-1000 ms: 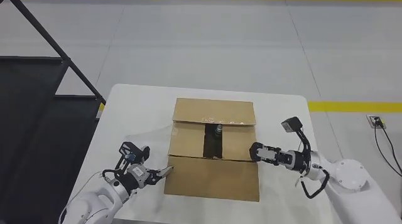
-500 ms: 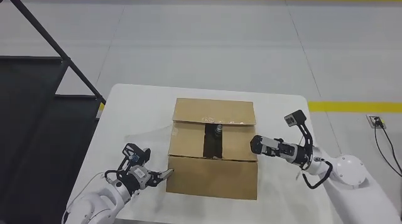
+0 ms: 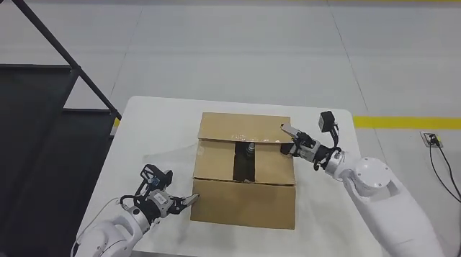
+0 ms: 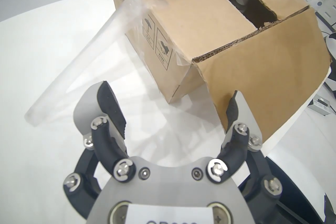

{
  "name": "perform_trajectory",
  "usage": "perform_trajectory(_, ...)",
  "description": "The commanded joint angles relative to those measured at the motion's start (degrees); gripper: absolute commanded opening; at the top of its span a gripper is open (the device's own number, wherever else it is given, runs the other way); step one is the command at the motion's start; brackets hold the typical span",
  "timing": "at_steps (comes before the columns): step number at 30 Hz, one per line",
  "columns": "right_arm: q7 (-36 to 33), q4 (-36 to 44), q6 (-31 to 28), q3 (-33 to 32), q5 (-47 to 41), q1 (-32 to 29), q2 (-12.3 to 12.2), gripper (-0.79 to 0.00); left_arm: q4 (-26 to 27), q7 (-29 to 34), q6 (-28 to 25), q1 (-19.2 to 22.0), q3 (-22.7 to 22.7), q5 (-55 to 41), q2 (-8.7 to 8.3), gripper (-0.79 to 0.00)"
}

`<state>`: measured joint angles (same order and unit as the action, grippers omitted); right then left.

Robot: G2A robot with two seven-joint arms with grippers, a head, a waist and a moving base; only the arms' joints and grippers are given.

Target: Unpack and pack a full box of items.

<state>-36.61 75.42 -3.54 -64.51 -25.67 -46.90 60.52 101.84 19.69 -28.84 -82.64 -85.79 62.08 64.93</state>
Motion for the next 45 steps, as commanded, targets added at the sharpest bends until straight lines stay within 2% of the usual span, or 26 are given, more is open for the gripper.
perform_trajectory(1,2.45,-1.07,-1.27,0.37,-2.28,0.86,0.61,0.0,0.0,0.0,0.0,0.0,0.0,0.0,0.0,0.0)
perform_trajectory(8,11.85,-3.42,-3.27,3.17,-4.55,5.46,3.02,0.0,0.0,0.0,0.0,0.0,0.0,0.0,0.0,0.0)
perform_trajectory(11,18.49,-5.63,-2.88,5.22,-3.23,8.83,4.39,0.0,0.0,0.0,0.0,0.0,0.0,0.0,0.0,0.0)
perform_trajectory(17,30.2,-13.2,-2.08,11.19,0.43,15.97,7.93,0.0,0.0,0.0,0.0,0.0,0.0,0.0,0.0,0.0)
perform_trajectory(21,33.78,-19.29,0.28,15.65,3.06,20.51,10.55,0.0,0.0,0.0,0.0,0.0,0.0,0.0,0.0,0.0)
perform_trajectory(29,31.89,-30.28,1.84,21.01,4.9,26.72,14.97,0.0,0.0,0.0,0.0,0.0,0.0,0.0,0.0,0.0)
perform_trajectory(37,30.2,-37.63,1.06,22.06,5.46,30.02,17.78,0.0,0.0,0.0,0.0,0.0,0.0,0.0,0.0,0.0)
perform_trajectory(41,28.74,-37.14,-2.8,20.98,5.2,29.79,18.15,0.0,0.0,0.0,0.0,0.0,0.0,0.0,0.0,0.0)
perform_trajectory(45,21.06,-32.5,-6.5,19.36,6.04,27.73,17.16,0.0,0.0,0.0,0.0,0.0,0.0,0.0,0.0,0.0)
